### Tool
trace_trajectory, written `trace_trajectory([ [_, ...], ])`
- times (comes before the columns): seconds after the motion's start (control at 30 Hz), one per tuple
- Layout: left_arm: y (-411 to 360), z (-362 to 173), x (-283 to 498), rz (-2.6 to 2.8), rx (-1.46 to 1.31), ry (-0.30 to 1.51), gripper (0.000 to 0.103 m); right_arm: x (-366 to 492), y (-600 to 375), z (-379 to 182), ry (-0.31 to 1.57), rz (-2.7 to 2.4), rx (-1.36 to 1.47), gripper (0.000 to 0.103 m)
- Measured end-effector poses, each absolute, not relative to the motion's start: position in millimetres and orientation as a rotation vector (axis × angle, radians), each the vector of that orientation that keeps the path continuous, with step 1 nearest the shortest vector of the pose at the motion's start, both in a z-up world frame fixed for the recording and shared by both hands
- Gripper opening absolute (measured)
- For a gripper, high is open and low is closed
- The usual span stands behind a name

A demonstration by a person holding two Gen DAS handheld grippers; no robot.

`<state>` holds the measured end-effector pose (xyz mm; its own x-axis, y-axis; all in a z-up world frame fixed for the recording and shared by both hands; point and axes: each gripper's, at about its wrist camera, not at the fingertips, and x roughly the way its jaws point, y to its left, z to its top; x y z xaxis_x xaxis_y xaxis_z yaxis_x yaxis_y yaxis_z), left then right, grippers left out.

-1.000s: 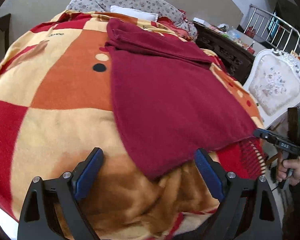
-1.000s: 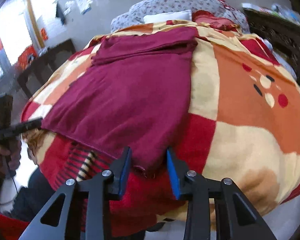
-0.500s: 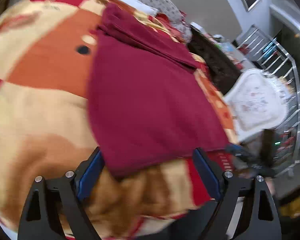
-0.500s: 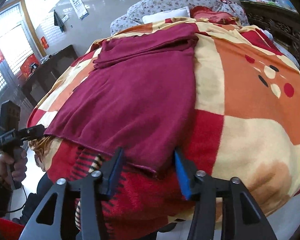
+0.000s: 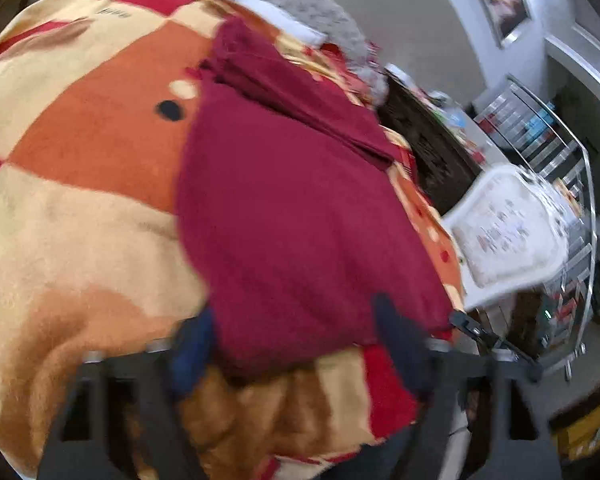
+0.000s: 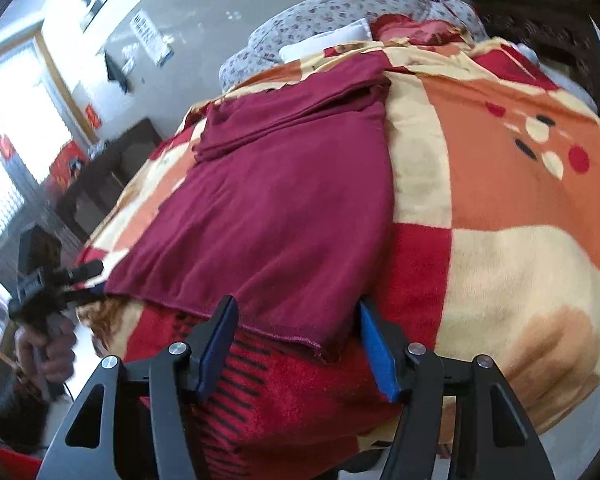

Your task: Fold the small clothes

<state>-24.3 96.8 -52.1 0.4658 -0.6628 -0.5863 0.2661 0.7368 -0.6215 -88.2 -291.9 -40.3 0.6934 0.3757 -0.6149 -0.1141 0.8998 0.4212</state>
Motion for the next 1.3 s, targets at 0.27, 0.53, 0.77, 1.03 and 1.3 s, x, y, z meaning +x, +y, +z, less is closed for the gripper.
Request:
trace_trajectory([
  [0.27,114,-65,-23,-0.539,-0.518,0.927,0.007,-93,-302,-45,0.741,0.242,0.405,0.012],
  [0.53,127,-32,-56,-0.574,-0.508,0.773,0.006,-124,-308,-18,0.649,0.282,0.384,0.009],
  [0.77,140,-8,-83,-0.617,-0.533,0.712,0.006,-162,-308,5,0.632,0.352,0.410,0.009],
  [1.03,115,52,3,-0.603,-0.481,0.562,0.007,-92,-328,59,0.515,0.361,0.451,0.009],
  [1.3,82,79,163,-0.493,-0.483,0.625,0.007,65,-345,87,0.549,0.287,0.467,0.009],
])
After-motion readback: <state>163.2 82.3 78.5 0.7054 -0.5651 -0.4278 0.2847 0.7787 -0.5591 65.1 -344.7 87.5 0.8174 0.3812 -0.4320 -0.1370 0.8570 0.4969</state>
